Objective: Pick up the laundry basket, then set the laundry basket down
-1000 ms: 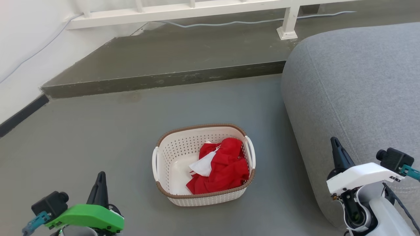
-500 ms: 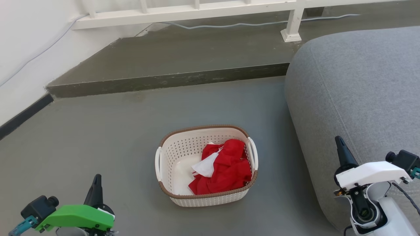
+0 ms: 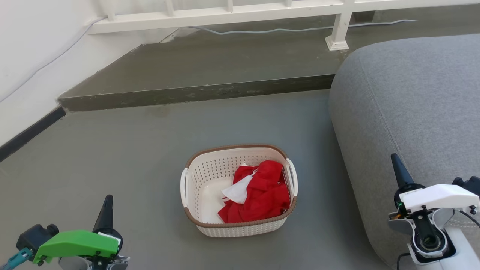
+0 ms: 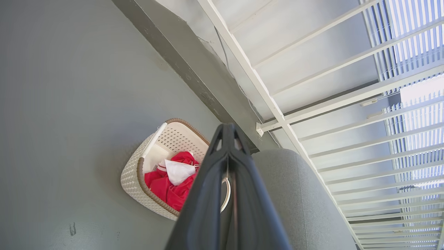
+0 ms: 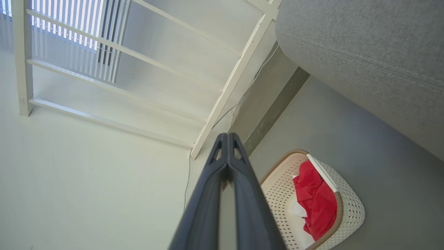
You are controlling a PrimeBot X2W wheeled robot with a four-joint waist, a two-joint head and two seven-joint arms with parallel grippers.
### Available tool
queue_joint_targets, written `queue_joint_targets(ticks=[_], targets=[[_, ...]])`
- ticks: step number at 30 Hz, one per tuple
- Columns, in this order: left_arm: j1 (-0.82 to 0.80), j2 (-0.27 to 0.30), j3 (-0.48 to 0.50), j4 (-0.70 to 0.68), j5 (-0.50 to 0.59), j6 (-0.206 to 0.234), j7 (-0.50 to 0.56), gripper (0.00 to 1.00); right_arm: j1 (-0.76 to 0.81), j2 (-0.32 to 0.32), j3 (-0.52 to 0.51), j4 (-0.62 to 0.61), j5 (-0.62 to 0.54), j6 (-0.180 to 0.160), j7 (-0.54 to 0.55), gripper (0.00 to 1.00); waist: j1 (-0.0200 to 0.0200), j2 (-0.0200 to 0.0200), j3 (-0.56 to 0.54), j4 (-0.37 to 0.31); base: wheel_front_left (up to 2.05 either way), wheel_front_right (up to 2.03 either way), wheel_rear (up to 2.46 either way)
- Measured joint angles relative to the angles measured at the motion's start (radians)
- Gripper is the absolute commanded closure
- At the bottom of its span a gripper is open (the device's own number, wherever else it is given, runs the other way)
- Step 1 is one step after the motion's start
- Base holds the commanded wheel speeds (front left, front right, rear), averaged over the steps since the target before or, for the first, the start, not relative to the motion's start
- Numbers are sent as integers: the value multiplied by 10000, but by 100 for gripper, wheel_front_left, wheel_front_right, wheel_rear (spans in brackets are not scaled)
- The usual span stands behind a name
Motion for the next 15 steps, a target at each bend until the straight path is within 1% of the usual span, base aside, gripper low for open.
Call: queue_joint_targets(ticks=[15], targets=[[-124,-29,382,207,-1950,-401,460,100,-5,226,-692,-6,1916,351,497,100,0,0,-65,150,0,0,0]])
